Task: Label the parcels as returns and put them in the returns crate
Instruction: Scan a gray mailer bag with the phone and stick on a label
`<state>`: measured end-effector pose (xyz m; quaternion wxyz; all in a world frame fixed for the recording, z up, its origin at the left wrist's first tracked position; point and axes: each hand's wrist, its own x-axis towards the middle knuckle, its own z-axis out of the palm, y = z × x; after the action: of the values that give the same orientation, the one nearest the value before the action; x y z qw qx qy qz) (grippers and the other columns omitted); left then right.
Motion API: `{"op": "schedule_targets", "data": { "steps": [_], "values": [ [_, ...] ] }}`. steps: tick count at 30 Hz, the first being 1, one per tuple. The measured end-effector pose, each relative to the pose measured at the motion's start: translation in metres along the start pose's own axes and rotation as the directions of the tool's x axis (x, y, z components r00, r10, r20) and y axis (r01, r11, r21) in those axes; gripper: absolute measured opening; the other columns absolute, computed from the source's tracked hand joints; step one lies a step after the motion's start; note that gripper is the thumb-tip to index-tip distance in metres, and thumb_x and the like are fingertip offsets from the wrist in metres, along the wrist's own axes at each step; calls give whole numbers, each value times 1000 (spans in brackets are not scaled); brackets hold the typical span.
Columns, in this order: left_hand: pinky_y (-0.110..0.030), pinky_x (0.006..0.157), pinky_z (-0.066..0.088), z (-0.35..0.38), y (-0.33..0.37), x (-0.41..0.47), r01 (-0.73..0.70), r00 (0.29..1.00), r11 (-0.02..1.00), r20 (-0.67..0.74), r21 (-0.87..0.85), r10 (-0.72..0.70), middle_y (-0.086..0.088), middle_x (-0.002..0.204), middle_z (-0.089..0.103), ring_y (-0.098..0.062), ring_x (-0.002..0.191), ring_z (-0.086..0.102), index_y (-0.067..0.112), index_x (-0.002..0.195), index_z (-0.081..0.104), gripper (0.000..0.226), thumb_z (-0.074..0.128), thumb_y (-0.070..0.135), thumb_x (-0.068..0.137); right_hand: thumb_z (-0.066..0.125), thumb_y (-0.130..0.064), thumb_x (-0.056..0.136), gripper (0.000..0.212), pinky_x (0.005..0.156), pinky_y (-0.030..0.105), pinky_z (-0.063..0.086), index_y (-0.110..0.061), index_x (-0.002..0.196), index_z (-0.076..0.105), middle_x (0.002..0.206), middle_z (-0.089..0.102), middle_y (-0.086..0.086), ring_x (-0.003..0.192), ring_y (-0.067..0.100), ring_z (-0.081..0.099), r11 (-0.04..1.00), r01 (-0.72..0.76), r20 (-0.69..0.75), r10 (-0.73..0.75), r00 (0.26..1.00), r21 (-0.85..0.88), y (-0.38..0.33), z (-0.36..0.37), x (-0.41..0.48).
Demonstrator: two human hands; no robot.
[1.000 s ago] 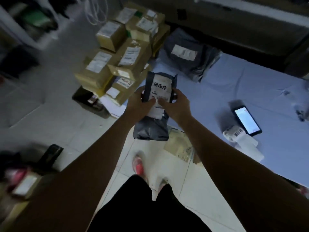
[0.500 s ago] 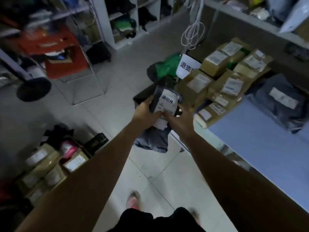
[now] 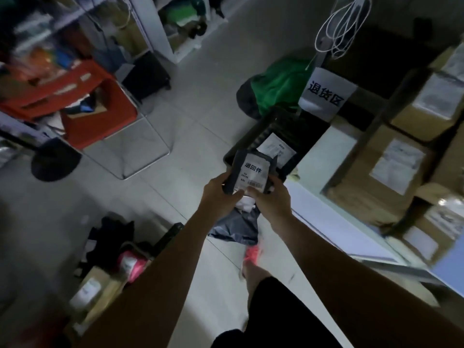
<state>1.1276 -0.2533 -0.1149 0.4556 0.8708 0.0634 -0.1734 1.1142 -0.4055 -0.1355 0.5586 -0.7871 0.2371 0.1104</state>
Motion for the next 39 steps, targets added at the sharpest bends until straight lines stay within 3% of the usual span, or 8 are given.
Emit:
{"op": "schedule_targets", "data": {
  "steps": [6,14,16,22,29,33,35,39],
  "values": [
    [-31,92,56,-18,-4,146,0,993,1000,120,31,-4,1,115,72,-14,102,68,19,134,59,56,80,22,82,81,-49,64,52,80,40,60,-34,110,62,98,73,-12,91,10,71,992,-106,1,106,994,66,-21,42,133],
    [-10,94,44,21,-19,372,-106,926,989,371,101,61,3,141,54,-12,126,52,20,152,36,81,79,19,83,79,-27,81,60,79,29,57,-24,136,53,114,69,-6,94,12,67,978,-174,-192,194,962,117,-17,50,320],
    [-21,103,44,45,-31,429,-177,892,981,436,84,124,0,144,53,-14,130,51,19,152,36,80,78,22,84,79,-26,82,63,80,29,57,-24,138,52,117,69,-5,97,12,66,980,-177,-257,195,947,93,-3,51,368],
    [-37,110,43,138,-89,574,-244,766,967,625,71,147,3,147,48,-11,132,48,23,154,31,78,72,26,88,82,-21,78,72,86,30,58,-26,141,48,115,67,-10,98,7,66,956,-237,-348,285,893,175,79,71,505],
    [-3,96,38,260,-176,701,-237,751,969,646,71,136,11,141,45,10,117,40,18,155,28,80,72,7,88,82,-19,80,85,86,30,59,-24,151,37,140,55,-4,103,4,61,946,-238,-325,301,896,222,203,95,642],
    [-39,109,45,337,-226,754,-237,748,971,639,8,178,3,146,50,-9,133,47,24,152,35,102,90,15,66,85,-6,75,102,82,5,45,-19,155,24,142,47,-5,118,-1,44,969,-201,-298,236,925,143,281,98,706],
    [-43,108,46,370,-252,773,-212,733,977,656,-31,180,1,142,54,-12,131,51,24,150,38,101,87,17,61,83,-2,76,100,92,10,41,-13,156,24,143,47,1,125,6,42,971,-204,-294,233,927,127,321,101,730],
    [-22,104,46,404,-289,785,-290,748,957,625,8,221,2,144,52,-9,131,49,21,151,38,95,83,7,69,79,4,78,92,96,15,40,-5,153,27,146,47,12,121,7,41,975,-195,-317,219,923,106,382,116,754]
  ]
}}
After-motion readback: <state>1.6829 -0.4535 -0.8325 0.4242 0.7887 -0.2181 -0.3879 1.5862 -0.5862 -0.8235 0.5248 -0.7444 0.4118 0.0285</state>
